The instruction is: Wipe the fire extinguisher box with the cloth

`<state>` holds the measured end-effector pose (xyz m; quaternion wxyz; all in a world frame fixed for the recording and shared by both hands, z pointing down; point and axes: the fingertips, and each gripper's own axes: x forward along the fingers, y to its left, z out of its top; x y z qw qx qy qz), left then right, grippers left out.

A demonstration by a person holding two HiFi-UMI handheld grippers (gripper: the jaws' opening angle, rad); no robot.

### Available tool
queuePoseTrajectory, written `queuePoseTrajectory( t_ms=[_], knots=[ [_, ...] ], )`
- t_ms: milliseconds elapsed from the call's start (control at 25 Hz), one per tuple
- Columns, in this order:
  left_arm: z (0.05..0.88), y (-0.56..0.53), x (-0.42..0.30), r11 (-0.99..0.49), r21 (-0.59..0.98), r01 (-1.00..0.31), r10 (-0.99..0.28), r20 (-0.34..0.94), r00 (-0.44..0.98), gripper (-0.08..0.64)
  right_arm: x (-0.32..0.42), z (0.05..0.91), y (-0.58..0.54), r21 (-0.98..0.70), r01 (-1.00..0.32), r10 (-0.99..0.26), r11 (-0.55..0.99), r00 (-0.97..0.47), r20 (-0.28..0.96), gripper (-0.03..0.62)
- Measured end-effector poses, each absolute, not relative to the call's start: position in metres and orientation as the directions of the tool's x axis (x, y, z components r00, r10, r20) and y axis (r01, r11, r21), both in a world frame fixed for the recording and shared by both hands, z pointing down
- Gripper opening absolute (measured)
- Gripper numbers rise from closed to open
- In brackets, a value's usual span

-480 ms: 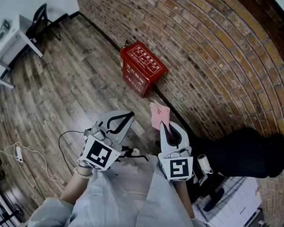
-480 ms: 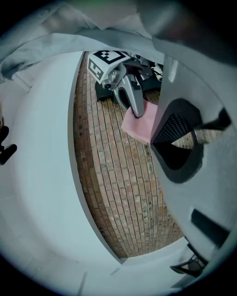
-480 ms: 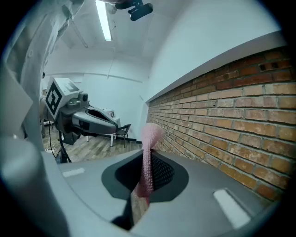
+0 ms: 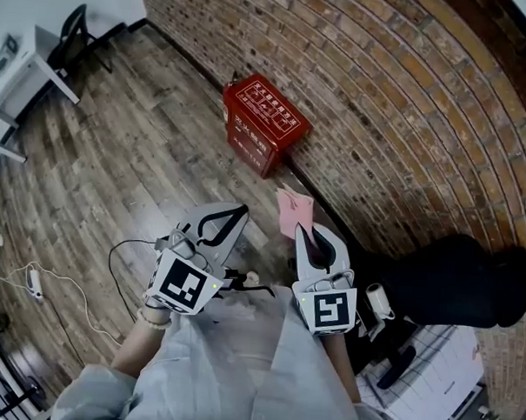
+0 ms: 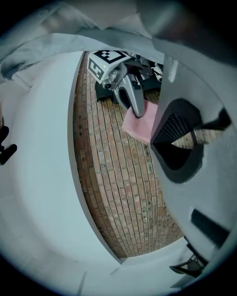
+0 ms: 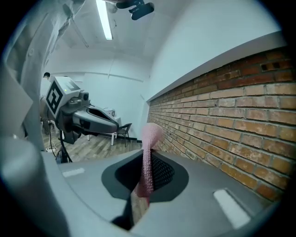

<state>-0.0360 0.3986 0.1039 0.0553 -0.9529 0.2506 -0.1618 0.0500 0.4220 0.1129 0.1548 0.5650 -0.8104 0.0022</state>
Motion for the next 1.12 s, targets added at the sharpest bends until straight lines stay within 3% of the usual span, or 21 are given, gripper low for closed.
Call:
queuePoseTrajectory(
  t_ms=[1120],
  knots=[
    [0.106, 0.379, -0.091, -0.874, -0.205, -0.441, -0.482, 0.246, 0.841, -0.002, 0.006, 0.125, 0.419, 0.169, -0.938, -0.926, 0.302, -0.246, 0.286, 0.028]
  ],
)
